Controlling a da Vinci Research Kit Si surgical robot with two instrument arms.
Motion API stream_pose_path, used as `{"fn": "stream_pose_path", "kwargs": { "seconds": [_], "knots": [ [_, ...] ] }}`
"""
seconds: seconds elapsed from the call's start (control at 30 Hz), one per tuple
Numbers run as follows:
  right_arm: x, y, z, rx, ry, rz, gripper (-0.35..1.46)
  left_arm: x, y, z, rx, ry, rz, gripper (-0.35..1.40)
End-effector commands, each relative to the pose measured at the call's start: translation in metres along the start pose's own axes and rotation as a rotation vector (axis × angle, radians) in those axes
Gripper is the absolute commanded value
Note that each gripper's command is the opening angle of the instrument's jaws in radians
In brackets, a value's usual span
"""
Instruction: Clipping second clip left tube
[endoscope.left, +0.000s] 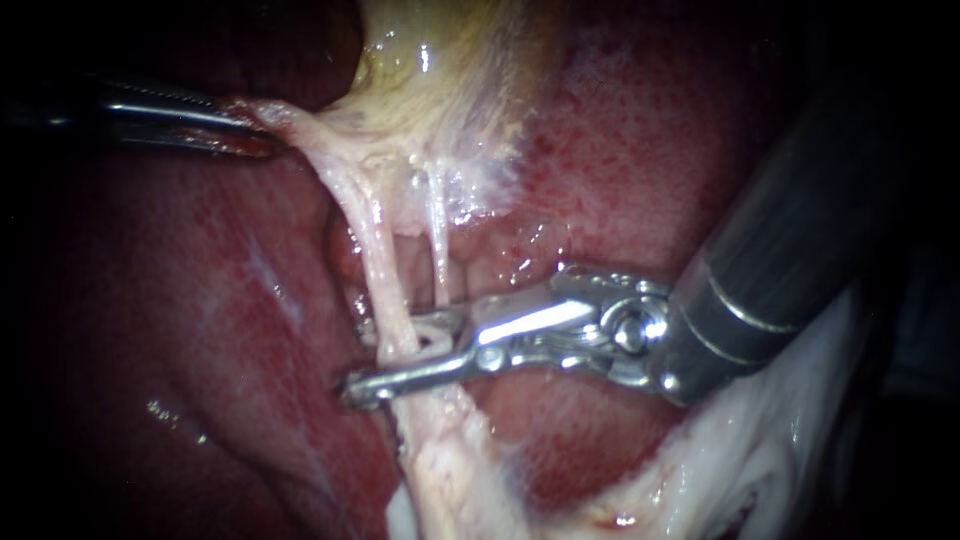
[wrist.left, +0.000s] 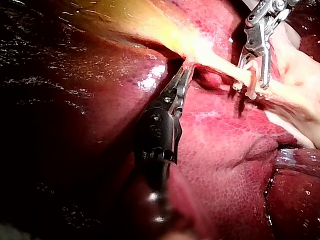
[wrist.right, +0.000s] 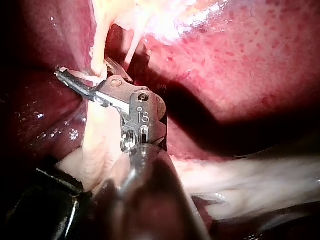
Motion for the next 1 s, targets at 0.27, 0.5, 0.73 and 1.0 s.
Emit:
{"fn": "stream_pose_path", "kwargs": {
  "seconds": [0.27,0.5,0.73,1.0],
  "knots": [
    [0.0003,-0.0037,0.0014,0.112,-0.023,-0.025,0.48,0.0000,0.0000,0.0000,0.000,0.000,0.000,-0.35],
    [0.0005,-0.0047,0.0014,0.150,-0.040,-0.029,0.33,0.0000,0.0000,0.0000,0.000,0.000,0.000,-0.35],
    [0.0003,-0.0040,0.0006,0.127,-0.023,-0.058,0.16,0.0000,0.0000,0.0000,0.000,0.000,0.000,-0.35],
    [0.0002,-0.0041,0.0003,0.128,-0.025,-0.082,-0.18,0.0000,-0.0001,0.0000,0.000,0.000,0.000,-0.35]
  ]
}}
